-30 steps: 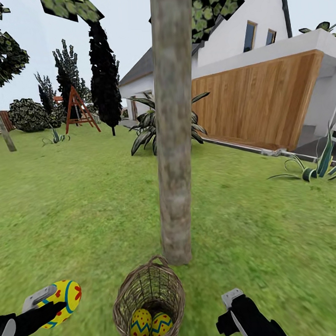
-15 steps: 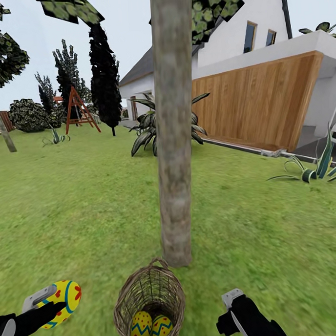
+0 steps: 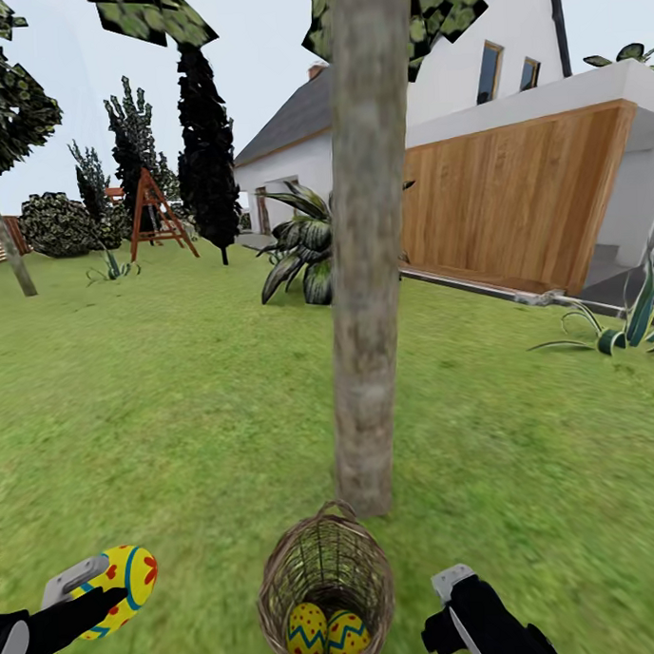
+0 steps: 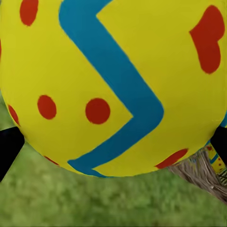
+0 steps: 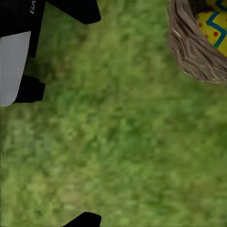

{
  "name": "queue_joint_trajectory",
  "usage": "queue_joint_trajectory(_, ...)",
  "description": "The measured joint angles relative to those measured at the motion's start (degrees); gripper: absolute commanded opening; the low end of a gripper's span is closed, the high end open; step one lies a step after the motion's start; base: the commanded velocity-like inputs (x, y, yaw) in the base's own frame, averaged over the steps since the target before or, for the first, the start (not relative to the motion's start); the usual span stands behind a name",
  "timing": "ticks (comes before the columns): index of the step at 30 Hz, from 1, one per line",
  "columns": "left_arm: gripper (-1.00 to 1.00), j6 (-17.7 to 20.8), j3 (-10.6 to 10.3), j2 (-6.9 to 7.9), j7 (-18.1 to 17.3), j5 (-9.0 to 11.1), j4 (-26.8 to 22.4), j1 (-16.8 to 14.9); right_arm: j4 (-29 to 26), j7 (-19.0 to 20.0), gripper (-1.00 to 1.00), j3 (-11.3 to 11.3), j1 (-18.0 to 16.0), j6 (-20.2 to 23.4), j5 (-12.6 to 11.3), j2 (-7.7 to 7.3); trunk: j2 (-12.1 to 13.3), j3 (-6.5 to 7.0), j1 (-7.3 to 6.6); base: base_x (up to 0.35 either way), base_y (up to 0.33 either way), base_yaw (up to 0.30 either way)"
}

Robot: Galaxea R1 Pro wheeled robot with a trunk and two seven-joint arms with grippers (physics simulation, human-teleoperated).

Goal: Take the three Easter eggs out of the wicker basket on the lawn in the garden, then place them on the lawn next to a single tree (choose any tree) so that all three eggs are next to the same tree and none are left in the basket.

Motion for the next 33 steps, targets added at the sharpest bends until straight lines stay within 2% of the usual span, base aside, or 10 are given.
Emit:
queue_joint_trajectory(12,-1.0,-0.03,-0.03,-0.18,-0.01,-0.01,-0.02,0.0,0.0,0.0,1.0,0.06,0.0,0.02,0.1,0.01,0.0,0.0,0.0,0.186,0.169,0.0)
queue_joint_trajectory(24,-1.0,-0.01,0.16,-0.1,-0.01,0.12,-0.06,0.0,0.0,0.01,1.0,-0.03,0.03,0.0,0.05,-0.03,0.0,0.0,0.01,0.129,0.314,0.0)
queue_joint_trajectory(33,-1.0,-0.02,0.23,-0.01,0.0,-0.02,-0.01,0.0,-0.36,0.01,1.0,-0.62,0.0,0.0,-0.44,-0.63,0.0,0.0,0.02,0.015,0.329,0.0)
